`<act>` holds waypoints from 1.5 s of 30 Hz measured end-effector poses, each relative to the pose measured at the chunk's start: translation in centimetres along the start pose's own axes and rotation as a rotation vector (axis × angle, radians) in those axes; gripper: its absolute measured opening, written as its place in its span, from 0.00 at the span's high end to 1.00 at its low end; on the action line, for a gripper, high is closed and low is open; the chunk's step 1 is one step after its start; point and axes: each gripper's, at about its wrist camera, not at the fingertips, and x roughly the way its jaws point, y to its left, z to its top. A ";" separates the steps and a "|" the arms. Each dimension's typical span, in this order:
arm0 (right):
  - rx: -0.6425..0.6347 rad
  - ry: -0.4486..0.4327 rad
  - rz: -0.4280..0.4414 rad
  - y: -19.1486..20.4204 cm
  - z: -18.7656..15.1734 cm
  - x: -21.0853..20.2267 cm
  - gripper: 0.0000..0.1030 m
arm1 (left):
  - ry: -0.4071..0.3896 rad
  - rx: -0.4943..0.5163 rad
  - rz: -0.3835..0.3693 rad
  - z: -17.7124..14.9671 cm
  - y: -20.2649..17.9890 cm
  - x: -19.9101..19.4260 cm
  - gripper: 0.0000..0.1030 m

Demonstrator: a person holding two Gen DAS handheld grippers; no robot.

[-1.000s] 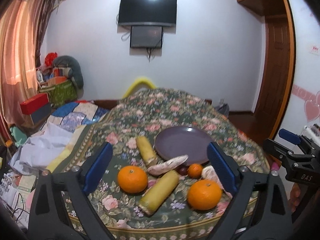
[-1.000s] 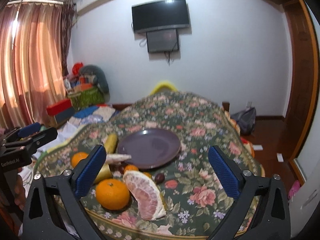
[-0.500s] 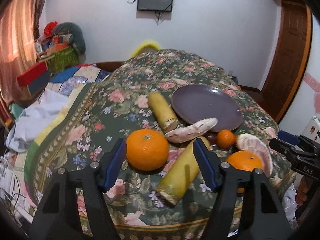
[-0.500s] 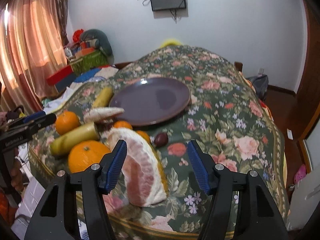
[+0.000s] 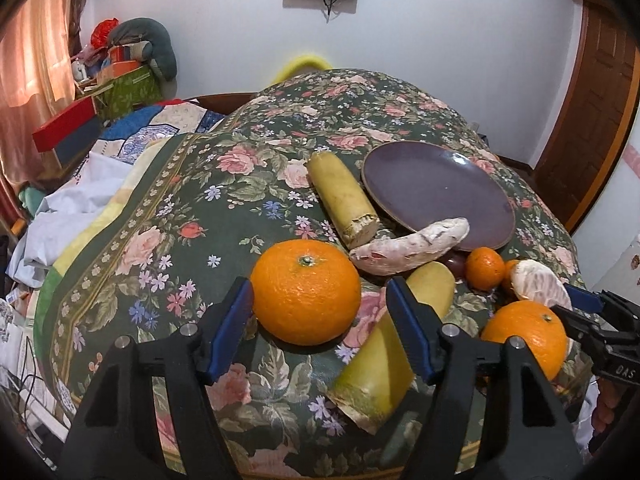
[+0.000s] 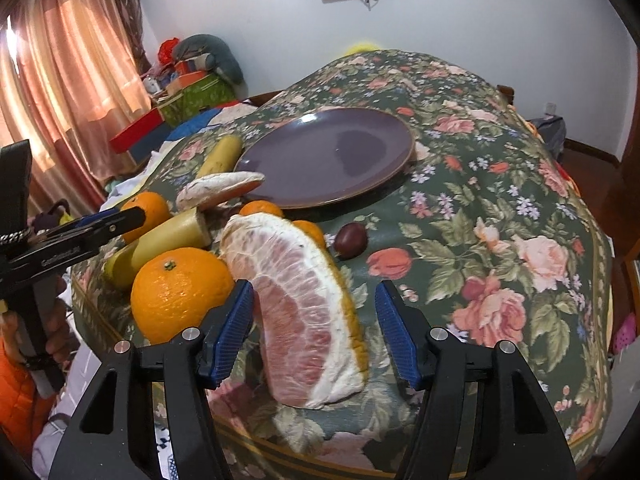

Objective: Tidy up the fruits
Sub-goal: 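Grasp the pink pomelo segment with the right tool while the left tool grasps a large orange, then lift and carry the pomelo segment and orange over the purple plate with both tools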

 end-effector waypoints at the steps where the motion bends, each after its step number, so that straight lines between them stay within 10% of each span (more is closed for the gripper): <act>1: -0.003 0.006 0.003 0.1 0.0 0.2 0.42 | 0.002 0.001 0.003 0.0 0.0 0.1 0.33; 24: -0.059 0.044 0.013 0.7 0.4 1.7 0.58 | 0.063 -0.023 0.007 0.2 0.6 2.7 0.38; 33: -0.065 -0.036 0.023 1.4 0.7 -0.3 0.78 | 0.036 0.015 -0.005 0.1 -0.4 0.4 0.38; 45: -0.098 -0.164 -0.068 1.3 2.3 -3.5 0.80 | -0.065 0.050 -0.053 1.3 -2.0 -4.2 0.38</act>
